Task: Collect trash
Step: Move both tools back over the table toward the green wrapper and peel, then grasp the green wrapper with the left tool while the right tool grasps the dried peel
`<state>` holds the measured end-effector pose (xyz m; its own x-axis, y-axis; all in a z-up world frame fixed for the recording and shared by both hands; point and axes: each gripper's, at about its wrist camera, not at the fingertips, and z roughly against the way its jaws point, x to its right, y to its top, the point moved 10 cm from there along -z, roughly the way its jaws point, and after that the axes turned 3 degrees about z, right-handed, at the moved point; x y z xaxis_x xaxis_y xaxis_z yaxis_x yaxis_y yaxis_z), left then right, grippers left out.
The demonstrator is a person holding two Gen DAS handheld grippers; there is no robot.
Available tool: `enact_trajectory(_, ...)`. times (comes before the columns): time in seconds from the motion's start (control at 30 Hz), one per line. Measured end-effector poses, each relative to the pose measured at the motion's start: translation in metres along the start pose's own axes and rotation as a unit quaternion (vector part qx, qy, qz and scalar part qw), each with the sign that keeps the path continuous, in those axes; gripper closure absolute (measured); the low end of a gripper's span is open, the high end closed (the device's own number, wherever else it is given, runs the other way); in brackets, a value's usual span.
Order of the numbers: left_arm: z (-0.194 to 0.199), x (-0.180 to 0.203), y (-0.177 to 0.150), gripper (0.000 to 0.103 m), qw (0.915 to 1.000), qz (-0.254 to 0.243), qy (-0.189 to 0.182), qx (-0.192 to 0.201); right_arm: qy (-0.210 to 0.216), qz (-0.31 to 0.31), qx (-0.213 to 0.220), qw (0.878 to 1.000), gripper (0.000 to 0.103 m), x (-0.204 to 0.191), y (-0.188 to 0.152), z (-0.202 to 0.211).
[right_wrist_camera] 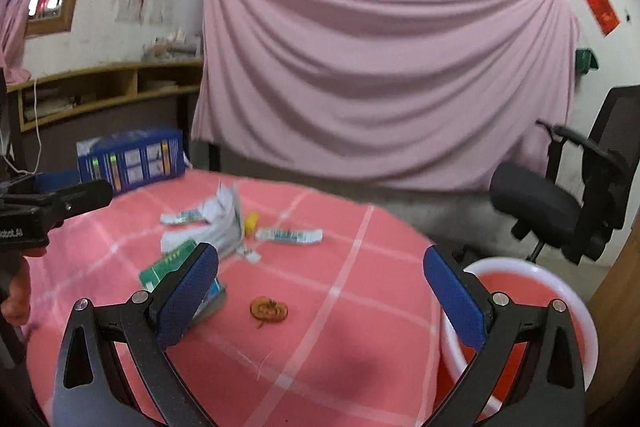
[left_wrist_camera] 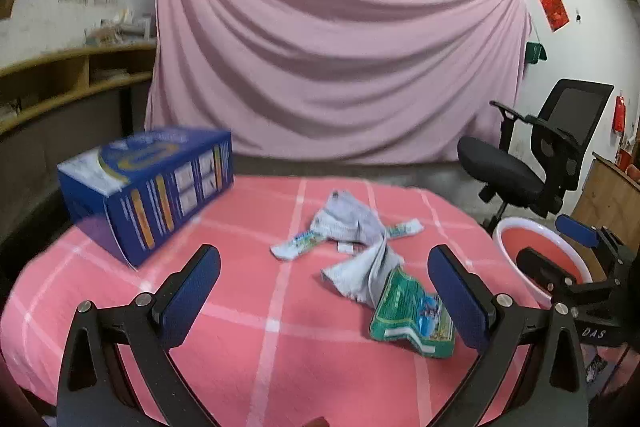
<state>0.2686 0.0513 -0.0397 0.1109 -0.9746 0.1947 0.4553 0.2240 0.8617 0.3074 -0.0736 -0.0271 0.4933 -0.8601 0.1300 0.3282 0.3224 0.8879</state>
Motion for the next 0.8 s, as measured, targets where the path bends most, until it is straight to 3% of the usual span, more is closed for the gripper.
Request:
enact_trajectory(0.2,-0.015,0.003,-0.017,0.002,0.9985,-0.009,-0.001,-0.054,0.023,-0.028,-0.059,0.998,0.002,0.005,-0.019,-0.019)
enact_trajectory(0.33,-0.022,0.014,-0.026,0.004,0.9959,-0.025,-0.022,-0.083,0.047,-0.037,-0.098,0.993,0.018,0.003,-0.032,-0.028)
enact_trajectory(0.4,-0.025,0.02,-0.031,0.012,0.9938,-0.037,-0.035,-0.099,0.06,-0.04,-0.114,0.991,0.019,0.0,-0.037,-0.032)
enact_trajectory(0.57,-0.033,0.035,-0.047,0.045,0.9857,-0.055,-0.068,-0.144,0.085,-0.051,-0.16,0.982,0.028,-0.005,-0.051,-0.043)
enact_trajectory(0.8,-0.039,0.049,-0.054,0.064,0.9772,-0.081,-0.085,-0.177,0.105,-0.038,-0.189,0.976,0.034,-0.015,-0.061,-0.05)
